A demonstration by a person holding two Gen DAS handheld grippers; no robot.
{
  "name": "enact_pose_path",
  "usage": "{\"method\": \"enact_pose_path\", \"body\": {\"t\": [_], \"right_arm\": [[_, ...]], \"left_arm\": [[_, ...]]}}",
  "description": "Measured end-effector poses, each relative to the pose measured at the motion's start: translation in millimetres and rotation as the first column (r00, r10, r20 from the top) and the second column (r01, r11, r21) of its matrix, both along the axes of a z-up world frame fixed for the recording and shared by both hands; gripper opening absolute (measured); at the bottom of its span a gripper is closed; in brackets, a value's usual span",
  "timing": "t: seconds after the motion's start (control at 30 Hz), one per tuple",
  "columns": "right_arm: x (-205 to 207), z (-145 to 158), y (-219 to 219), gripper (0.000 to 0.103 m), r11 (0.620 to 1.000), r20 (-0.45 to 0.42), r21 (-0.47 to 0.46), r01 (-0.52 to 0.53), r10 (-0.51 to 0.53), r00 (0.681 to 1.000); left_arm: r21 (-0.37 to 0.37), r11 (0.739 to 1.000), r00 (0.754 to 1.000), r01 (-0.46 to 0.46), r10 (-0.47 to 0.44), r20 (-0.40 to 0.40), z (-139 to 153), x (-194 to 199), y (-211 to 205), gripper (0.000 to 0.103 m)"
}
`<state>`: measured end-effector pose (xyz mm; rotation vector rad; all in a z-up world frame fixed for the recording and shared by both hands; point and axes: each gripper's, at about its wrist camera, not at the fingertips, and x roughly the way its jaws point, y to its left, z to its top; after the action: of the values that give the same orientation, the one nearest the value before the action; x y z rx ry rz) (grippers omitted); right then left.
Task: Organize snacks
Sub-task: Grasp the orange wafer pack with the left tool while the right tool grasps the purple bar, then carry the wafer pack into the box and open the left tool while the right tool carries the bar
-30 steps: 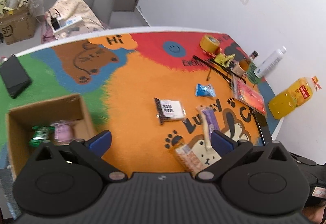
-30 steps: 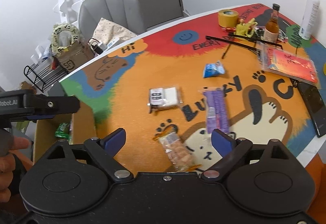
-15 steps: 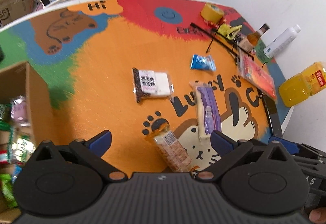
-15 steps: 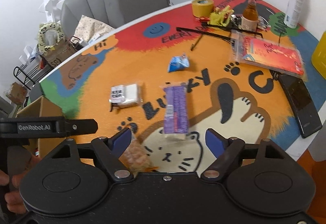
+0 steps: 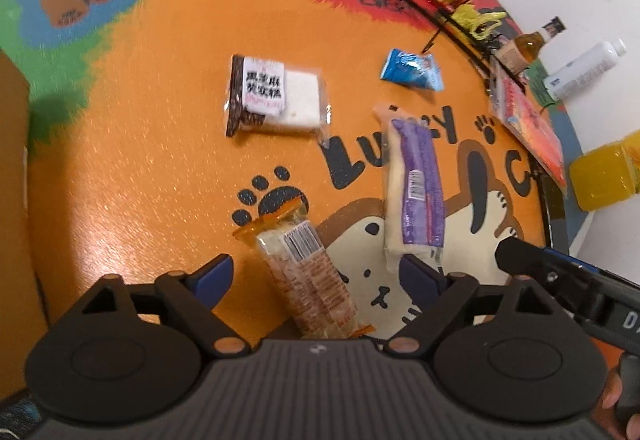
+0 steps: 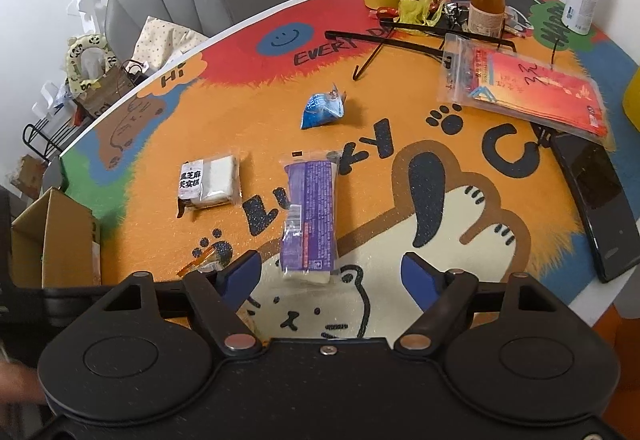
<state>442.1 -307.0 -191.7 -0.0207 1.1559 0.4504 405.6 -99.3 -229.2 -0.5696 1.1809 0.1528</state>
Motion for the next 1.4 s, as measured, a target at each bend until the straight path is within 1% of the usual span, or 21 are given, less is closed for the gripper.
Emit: {"method": "enact_pose_path", "body": {"t": [0.07,0.13,0.17,0.2,0.23,0.27,0.3,0.33,0.4,0.43,0.5,0.57,0.67,0.87,0.9,0.93,0.97,1.0,1.03,1.23,1.4], "right_arm": [[4,-3,2,0.077,1.000,-0.004,0.001,-0.005,0.005,1.000],[7,-7,5,0.072,1.000,-0.008,0.002,-0.009,0.009,1.000],[9,-8,6,0.072,1.000,-0.010,0.003,-0.010,0.011,1.000],[10,-9,7,0.072,1.000,-0.011,0.004,-0.012,0.012,1.000],[12,-11,9,0.072,1.000,-0.012,0.002,-0.013,0.013,1.000],[13,-13,10,0.072,1.000,-0.016,0.000,-0.014,0.014,1.000],[13,-15,11,0.072,1.000,-0.021,-0.004,-0.013,0.013,1.000],[14,-18,12,0.072,1.000,-0.028,-0.007,-0.011,0.011,1.000],[14,-24,15,0.071,1.000,-0.042,-0.007,-0.010,0.010,0.999],[14,-27,17,0.071,1.000,-0.046,-0.008,-0.012,0.012,0.999],[15,-33,23,0.071,0.999,-0.046,-0.027,-0.028,0.027,0.999],[18,-37,28,0.071,0.998,-0.032,-0.052,-0.031,0.029,0.999],[24,-44,35,0.071,0.999,-0.030,-0.044,-0.025,0.024,0.999],[23,-53,54,0.071,0.996,-0.020,-0.072,-0.059,0.058,0.998],[21,-55,56,0.068,0.995,-0.025,-0.076,-0.059,0.057,0.998],[19,-58,59,0.062,0.995,-0.036,-0.085,-0.060,0.057,0.998],[17,-61,61,0.046,0.993,-0.046,-0.107,-0.058,0.053,0.998],[15,-64,61,0.036,0.992,-0.058,-0.112,-0.056,0.049,0.997],[12,-64,60,0.034,0.993,-0.062,-0.105,-0.045,0.039,0.997],[-11,-54,58,0.029,0.996,-0.044,-0.089,-0.015,0.011,0.999],[-32,-35,58,0.028,0.998,-0.008,-0.055,0.024,-0.024,1.000]], "left_arm": [[-0.001,1.000,1.000,-0.015,0.015,-0.017,-8,2,-2,0.082],[-0.008,0.999,0.999,-0.033,0.032,-0.038,-15,3,-2,0.076],[-0.012,0.999,0.998,-0.040,0.040,-0.048,-19,3,-1,0.070],[-0.013,0.999,0.998,-0.047,0.046,-0.046,-21,3,-1,0.070],[-0.007,0.999,0.998,-0.050,0.050,-0.028,-21,2,0,0.067],[0.004,0.999,0.999,-0.044,0.044,-0.025,-21,3,-1,0.064],[0.023,0.999,0.999,-0.038,0.039,-0.032,-21,4,-1,0.050],[0.043,0.998,0.998,-0.039,0.040,-0.038,-20,4,-1,0.040],[0.033,0.998,0.998,-0.051,0.053,-0.045,-21,4,6,0.032],[0.021,0.998,0.997,-0.053,0.054,-0.046,-21,3,10,0.032],[0.047,0.997,0.997,-0.054,0.056,-0.045,-18,2,15,0.031],[0.046,0.997,0.997,-0.067,0.069,-0.038,-15,-1,22,0.031],[0.054,0.996,0.997,-0.069,0.070,-0.022,-7,-6,30,0.031],[0.068,0.995,0.997,-0.074,0.073,0.008,11,-15,46,0.031],[0.072,0.995,0.997,-0.074,0.073,0.016,14,-17,50,0.031],[0.078,0.994,0.997,-0.077,0.076,0.019,16,-19,54,0.031],[0.082,0.993,0.997,-0.082,0.080,0.021,18,-21,58,0.031],[0.086,0.992,0.996,-0.089,0.087,0.022,20,-23,62,0.031],[0.090,0.992,0.996,-0.093,0.092,0.024,21,-24,66,0.031],[0.105,0.991,0.995,-0.082,0.076,0.061,37,-38,76,0.031],[0.127,0.990,0.994,-0.054,0.042,0.100,52,-53,81,0.031]]}}
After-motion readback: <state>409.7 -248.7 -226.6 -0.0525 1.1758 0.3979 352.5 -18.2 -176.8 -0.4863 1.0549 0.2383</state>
